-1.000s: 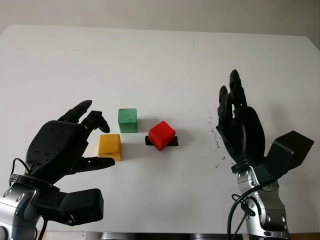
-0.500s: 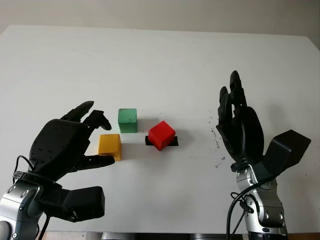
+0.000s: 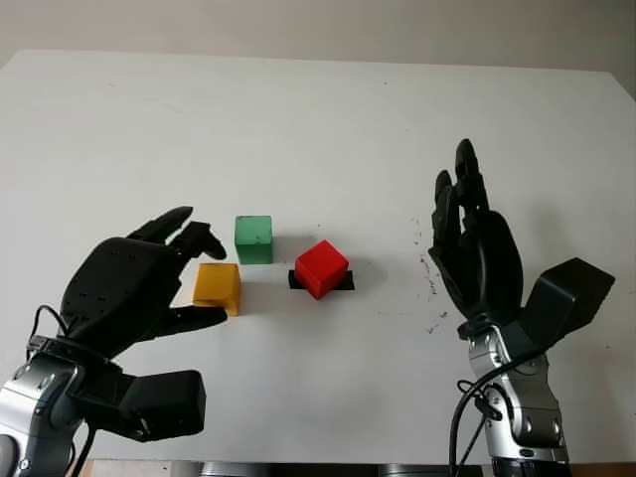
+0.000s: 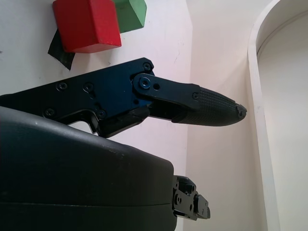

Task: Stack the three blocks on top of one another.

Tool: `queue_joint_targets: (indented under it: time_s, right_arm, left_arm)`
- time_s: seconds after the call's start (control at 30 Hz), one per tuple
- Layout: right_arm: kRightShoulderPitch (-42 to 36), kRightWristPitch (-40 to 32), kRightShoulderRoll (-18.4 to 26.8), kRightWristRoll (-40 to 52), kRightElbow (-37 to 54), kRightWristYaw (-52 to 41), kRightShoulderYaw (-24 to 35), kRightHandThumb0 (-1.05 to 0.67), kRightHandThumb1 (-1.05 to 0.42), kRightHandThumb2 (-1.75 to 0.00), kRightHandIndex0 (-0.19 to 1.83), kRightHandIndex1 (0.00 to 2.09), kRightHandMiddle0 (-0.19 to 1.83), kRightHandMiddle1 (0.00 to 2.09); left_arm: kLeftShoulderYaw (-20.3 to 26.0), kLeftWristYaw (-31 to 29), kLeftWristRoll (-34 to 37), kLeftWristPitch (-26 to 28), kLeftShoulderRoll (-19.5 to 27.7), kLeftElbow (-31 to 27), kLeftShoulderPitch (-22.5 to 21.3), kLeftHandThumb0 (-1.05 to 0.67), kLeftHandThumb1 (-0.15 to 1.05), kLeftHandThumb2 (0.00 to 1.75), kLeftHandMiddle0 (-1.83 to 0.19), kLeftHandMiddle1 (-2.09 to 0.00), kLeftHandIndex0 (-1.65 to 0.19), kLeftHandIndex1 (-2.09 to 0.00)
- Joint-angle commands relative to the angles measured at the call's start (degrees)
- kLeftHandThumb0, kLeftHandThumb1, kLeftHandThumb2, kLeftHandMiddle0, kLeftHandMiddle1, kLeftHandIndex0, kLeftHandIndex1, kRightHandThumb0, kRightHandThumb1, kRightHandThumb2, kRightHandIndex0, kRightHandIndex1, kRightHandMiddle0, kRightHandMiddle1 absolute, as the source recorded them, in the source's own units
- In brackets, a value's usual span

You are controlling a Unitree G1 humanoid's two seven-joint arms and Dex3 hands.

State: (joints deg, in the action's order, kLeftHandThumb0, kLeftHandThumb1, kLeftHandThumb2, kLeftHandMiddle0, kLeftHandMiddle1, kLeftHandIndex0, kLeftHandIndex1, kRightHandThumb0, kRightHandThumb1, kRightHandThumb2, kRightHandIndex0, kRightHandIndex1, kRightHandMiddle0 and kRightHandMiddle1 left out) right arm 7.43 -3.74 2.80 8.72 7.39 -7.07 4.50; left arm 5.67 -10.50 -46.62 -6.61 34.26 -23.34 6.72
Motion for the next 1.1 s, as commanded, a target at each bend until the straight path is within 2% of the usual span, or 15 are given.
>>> queue_joint_targets:
  time_s: [0.0, 0.17, 0.37, 0.57, 0.7, 0.8, 0.9, 1.07]
  right_arm:
    - [0.64, 0.64, 0.35, -0.14, -0.24, 0.22, 0.28, -0.72, -1.05, -0.63, -0.19, 0.0, -0.19, 0.0]
    - [0.89, 0.84, 0.42, -0.47, -0.93, 0.44, 0.12, -0.72, -1.05, -0.63, -0.19, 0.0, -0.19, 0.0]
    - [0.84, 0.33, 0.63, -1.74, -0.8, 0.73, -0.31, -0.72, -1.05, -0.62, -0.19, 0.0, -0.19, 0.0]
    - [0.8, 0.91, 0.64, -1.35, -1.09, -0.19, -0.21, -0.68, -1.05, -0.63, -0.19, 0.0, -0.19, 0.0]
    - [0.76, 1.09, 0.52, -1.76, -1.43, -0.04, -0.25, -0.69, -1.05, -0.62, -0.19, 0.0, -0.19, 0.0]
    - [0.55, 0.57, 0.3, -2.14, -1.37, 0.56, -0.32, -0.69, -1.05, -0.59, -0.19, 0.0, -0.19, 0.0]
    - [0.43, 0.19, 0.16, -2.28, -1.33, 0.91, -0.49, -0.71, -1.05, -0.57, -0.19, 0.0, -0.19, 0.0]
    - [0.74, 0.34, 0.51, -3.09, -2.37, 0.82, -0.97, -0.7, -1.05, -0.57, -0.19, 0.0, -0.19, 0.0]
  left_arm:
    - [0.15, -0.86, 1.16, -0.38, 1.04, -0.03, -0.26, -0.41, 1.03, 0.06, -0.33, -0.07, -0.18, -1.26]
    - [0.56, -2.73, 3.27, -1.01, 2.52, -0.67, -0.51, -0.35, 1.01, 0.05, -0.35, -0.07, -0.19, -1.31]
    - [1.58, -4.82, 6.7, -5.86, 6.79, -1.38, -1.06, -0.35, 1.02, 0.05, -0.3, -0.05, -0.1, -1.43]
    - [5.25, -5.42, 8.72, -9.25, 8.8, -6.64, -2.17, -0.38, 0.94, 0.04, -0.34, -0.06, -0.2, -1.42]
    - [7.88, -7.77, 11.0, -10.16, 10.43, -9.38, -3.41, -0.38, 0.93, 0.05, -0.33, -0.05, -0.2, -1.42]
    - [10.47, -9.3, 15.19, -11.24, 12.18, -10.75, -6.25, -0.39, 0.92, 0.05, -0.33, -0.05, -0.25, -1.34]
    - [10.82, -11.33, 20.78, -10.99, 13.46, -9.36, -10.68, -0.37, 0.94, 0.06, -0.32, -0.05, -0.27, -1.3]
    - [5.15, -15.86, 27.24, -10.54, 14.59, -3.12, -22.58, -0.37, 0.95, 0.06, -0.29, -0.04, -0.23, -1.33]
